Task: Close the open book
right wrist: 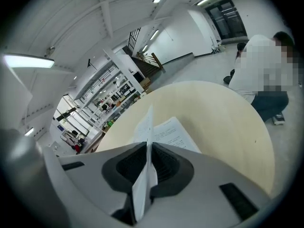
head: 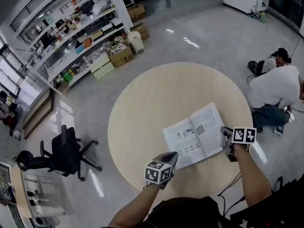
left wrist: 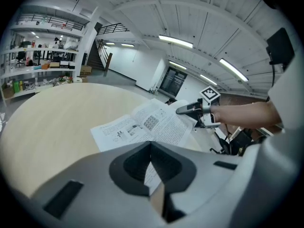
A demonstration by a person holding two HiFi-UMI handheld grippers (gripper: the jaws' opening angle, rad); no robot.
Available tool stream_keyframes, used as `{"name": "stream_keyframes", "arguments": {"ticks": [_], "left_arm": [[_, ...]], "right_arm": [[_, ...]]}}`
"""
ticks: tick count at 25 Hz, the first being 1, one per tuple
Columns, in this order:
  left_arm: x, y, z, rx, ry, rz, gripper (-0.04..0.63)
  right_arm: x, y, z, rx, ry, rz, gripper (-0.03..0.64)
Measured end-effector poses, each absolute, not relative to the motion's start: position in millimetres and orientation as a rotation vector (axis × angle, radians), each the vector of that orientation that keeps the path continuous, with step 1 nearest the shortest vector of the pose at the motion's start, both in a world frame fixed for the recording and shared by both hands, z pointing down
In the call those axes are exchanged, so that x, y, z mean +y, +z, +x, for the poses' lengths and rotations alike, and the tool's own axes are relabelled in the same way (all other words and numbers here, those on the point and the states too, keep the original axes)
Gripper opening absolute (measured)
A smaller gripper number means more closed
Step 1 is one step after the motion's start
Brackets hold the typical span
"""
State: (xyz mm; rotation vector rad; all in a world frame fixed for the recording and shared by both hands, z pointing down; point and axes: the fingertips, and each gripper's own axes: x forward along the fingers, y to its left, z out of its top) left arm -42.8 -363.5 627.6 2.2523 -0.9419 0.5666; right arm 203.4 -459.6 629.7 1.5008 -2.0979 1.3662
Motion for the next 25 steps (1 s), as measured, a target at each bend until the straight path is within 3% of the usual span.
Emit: {"name": "stream_keyframes", "arguments": {"ticks": [13, 25], "left_arm": [[-368.5, 641.7, -40.4, -1.014, 0.598, 2.182, -0.011], [-361.6, 643.6, -44.6, -1.005, 0.620, 2.168, -0.011]], "right_arm": [[-444.7, 724.8, 242.7, -2.006, 1.453, 1.377, 0.038], [-441.1, 741.4, 263.6, -1.936, 1.407, 1.404, 0.049]]}}
